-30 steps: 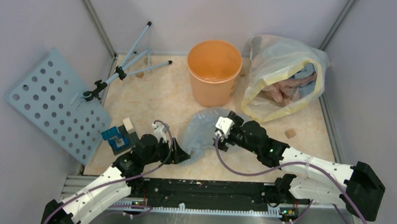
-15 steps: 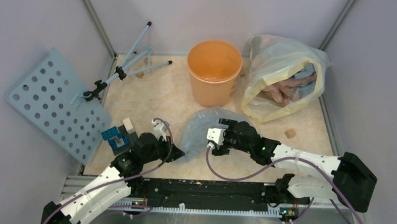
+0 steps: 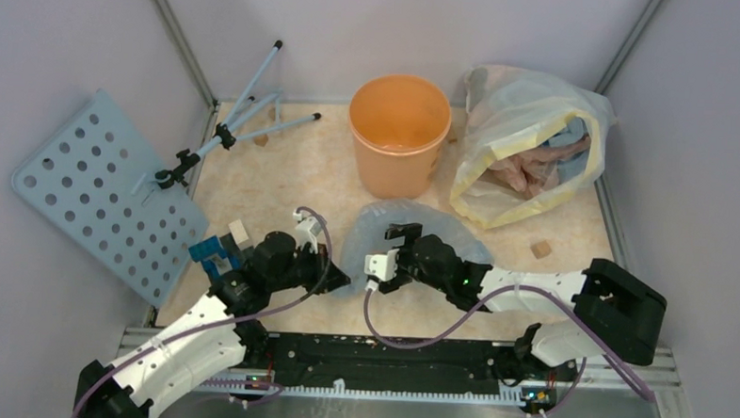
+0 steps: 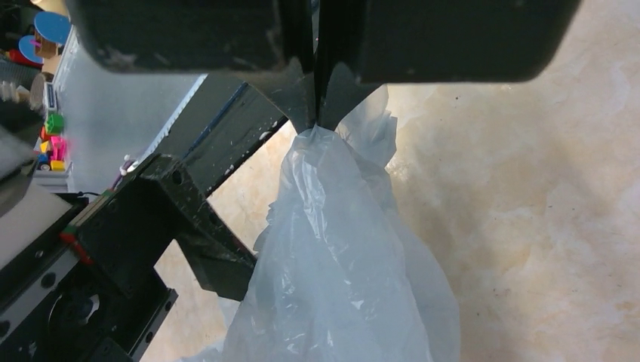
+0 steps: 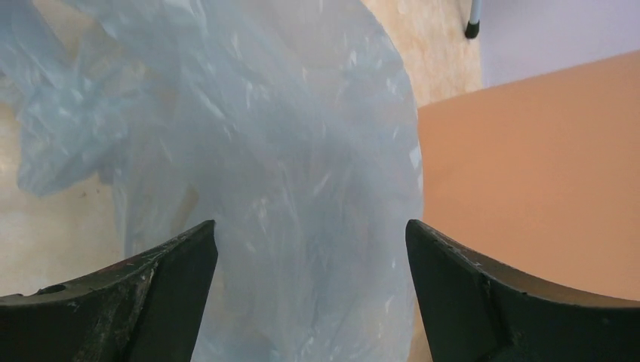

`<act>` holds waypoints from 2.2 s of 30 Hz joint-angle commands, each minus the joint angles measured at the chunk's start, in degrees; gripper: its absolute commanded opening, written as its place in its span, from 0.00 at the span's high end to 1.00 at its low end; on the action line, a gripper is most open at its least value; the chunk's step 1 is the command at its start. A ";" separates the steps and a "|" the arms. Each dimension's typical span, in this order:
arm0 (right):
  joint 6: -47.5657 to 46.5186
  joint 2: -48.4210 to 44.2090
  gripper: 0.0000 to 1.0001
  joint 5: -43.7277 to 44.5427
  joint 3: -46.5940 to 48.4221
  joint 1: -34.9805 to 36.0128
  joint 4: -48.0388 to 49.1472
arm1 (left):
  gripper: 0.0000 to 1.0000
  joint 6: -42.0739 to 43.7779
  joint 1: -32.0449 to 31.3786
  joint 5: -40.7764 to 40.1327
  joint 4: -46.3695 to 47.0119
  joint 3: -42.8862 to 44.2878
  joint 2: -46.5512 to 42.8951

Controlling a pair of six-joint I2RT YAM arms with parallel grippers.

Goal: Put the trash bags into the trash bin
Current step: Unfold the trash bag at the center of the board.

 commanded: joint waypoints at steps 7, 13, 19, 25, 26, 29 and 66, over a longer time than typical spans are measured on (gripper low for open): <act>-3.34 2.16 0.45 -5.20 5.30 3.75 9.40 | 1.00 3.44 -0.11 2.23 -0.86 5.86 3.45; -3.18 -0.59 0.75 -7.05 2.73 3.97 10.89 | 1.00 4.74 -0.11 0.17 -2.57 8.12 5.68; -0.04 -0.58 1.00 -2.44 3.02 3.99 10.73 | 0.74 4.29 -0.11 0.01 -1.92 9.90 6.81; 7.62 -0.97 1.00 1.08 4.91 2.72 9.76 | 0.31 2.69 -0.09 -1.14 1.43 6.93 1.47; 8.85 -1.06 1.00 0.42 5.58 2.38 8.55 | 0.28 2.16 -0.06 -1.43 3.52 5.60 -0.20; 12.32 -1.71 1.00 -0.35 6.45 1.48 6.75 | 0.22 0.86 -0.11 -2.36 8.65 1.21 -5.55; 30.57 -4.06 1.00 -0.73 13.89 -7.80 -2.25 | 0.01 4.40 -0.10 4.83 48.79 -17.79 -8.19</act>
